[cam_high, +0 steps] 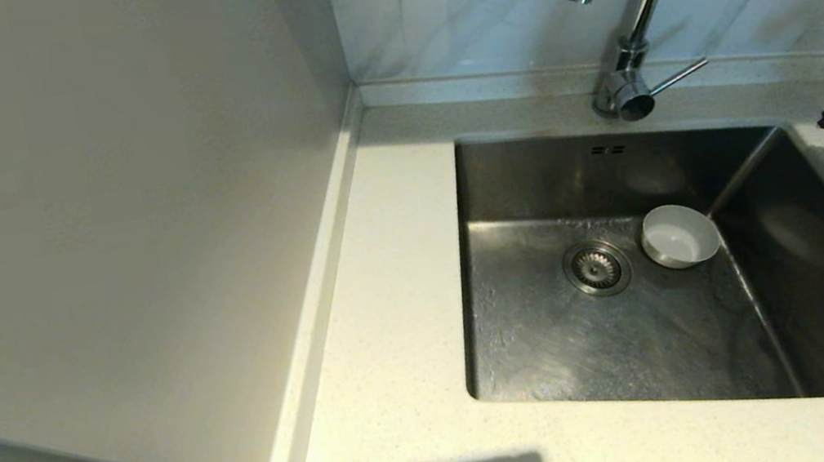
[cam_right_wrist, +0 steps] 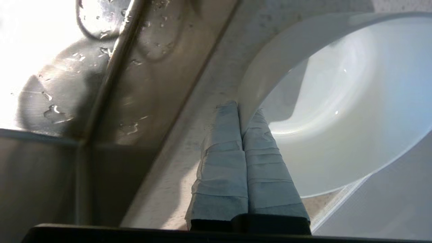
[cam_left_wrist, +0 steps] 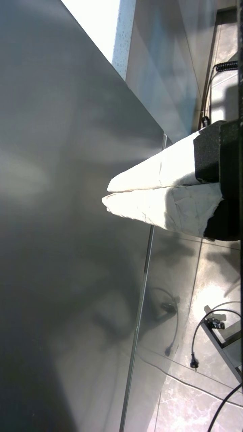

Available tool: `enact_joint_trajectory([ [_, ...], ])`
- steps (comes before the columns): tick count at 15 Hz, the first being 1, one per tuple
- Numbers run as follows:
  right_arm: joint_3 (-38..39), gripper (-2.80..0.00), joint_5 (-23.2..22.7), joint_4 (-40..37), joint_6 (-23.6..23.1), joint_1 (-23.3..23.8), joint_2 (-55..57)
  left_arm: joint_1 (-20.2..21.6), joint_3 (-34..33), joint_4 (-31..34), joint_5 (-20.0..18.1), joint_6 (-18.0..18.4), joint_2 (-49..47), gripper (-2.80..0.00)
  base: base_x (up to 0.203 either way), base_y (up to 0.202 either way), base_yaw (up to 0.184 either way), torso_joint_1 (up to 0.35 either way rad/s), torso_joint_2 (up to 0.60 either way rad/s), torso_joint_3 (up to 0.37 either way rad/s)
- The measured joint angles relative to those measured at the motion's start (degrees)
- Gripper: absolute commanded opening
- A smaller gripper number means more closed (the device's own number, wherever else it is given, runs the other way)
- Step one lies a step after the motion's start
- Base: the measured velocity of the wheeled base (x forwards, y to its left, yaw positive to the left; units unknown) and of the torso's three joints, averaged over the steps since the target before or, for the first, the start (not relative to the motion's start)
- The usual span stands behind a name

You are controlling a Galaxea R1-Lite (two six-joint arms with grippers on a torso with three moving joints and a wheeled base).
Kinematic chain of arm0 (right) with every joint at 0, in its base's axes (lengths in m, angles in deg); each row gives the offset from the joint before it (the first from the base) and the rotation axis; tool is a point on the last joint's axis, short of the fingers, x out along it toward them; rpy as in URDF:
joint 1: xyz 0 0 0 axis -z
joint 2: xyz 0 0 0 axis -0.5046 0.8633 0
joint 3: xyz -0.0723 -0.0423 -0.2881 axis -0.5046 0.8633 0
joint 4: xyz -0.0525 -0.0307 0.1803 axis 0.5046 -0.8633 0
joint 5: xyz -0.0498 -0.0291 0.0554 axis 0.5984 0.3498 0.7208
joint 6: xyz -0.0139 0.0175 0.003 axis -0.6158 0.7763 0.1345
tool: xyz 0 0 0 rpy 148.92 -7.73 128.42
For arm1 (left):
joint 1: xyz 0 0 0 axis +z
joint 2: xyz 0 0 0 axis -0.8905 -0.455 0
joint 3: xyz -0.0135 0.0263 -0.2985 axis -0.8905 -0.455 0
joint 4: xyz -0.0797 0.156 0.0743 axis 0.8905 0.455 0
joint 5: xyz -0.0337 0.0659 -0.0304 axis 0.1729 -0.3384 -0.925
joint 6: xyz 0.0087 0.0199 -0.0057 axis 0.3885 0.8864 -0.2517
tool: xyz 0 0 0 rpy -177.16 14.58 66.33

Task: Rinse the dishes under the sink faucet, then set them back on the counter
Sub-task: Put a bowl into the sink

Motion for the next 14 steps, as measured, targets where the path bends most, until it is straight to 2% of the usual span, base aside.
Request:
enact_joint_trajectory([
  [3,0.77,-2.80,-0.77,0.19,0.12,-1.71,-0.75,0.00,0.00,0.02,-0.03,0.00,0.00,-2.80,0.000,0.000,0.000,0.000,0.00,0.000],
  [7,3.01,-2.80,-6.79,0.43,1.28,-5.10,-3.61,0.00,0.00,0.00,-0.06,-0.02,0.00,-2.80,0.000,0.000,0.000,0.000,0.00,0.000],
  [11,13.61,-2.80,-11.46,0.45,1.07,-9.72,-9.91,0.00,0.00,0.00,0.00,0.00,0.00,-2.80,0.000,0.000,0.000,0.000,0.00,0.000],
  [14,21.57,-2.80,-12.01,0.67,0.84,-15.11,-13.18,0.00,0.00,0.00,0.00,-0.02,0.00,-2.80,0.000,0.000,0.000,0.000,0.00,0.000],
])
